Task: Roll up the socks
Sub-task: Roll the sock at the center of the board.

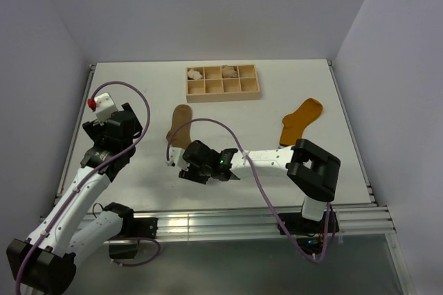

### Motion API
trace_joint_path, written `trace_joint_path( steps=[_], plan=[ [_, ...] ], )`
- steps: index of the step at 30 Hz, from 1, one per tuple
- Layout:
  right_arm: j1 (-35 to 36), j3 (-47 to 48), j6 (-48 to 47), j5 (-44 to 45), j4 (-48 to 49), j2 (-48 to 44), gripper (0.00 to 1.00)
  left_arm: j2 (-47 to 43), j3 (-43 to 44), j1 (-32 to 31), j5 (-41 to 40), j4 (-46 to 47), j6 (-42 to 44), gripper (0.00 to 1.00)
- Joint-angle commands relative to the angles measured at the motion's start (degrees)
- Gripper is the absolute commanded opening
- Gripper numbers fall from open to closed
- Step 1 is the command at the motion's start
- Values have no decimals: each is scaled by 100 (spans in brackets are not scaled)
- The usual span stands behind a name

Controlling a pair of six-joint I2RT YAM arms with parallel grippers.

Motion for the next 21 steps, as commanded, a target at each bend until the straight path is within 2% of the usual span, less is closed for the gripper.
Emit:
trace_joint_path(
  steps=[1,14,18,19,21],
  plan=[
    [-115,169,-56,-79,247,183,56,-70,-18,23,44,155,43,100],
    [-150,222,-92,-246,230,631,55,-87,-18,23,62,190,70,100],
    [-212,230,-4,-395,177,833,43,-122,-52,23,176,225,105,100],
    [-238,239,5,-404,125,860,32,-140,-61,23,228,243,131,99],
    [-256,301,23,-465,-24,878,23,-166,-88,23,404,295,192,100]
  ],
)
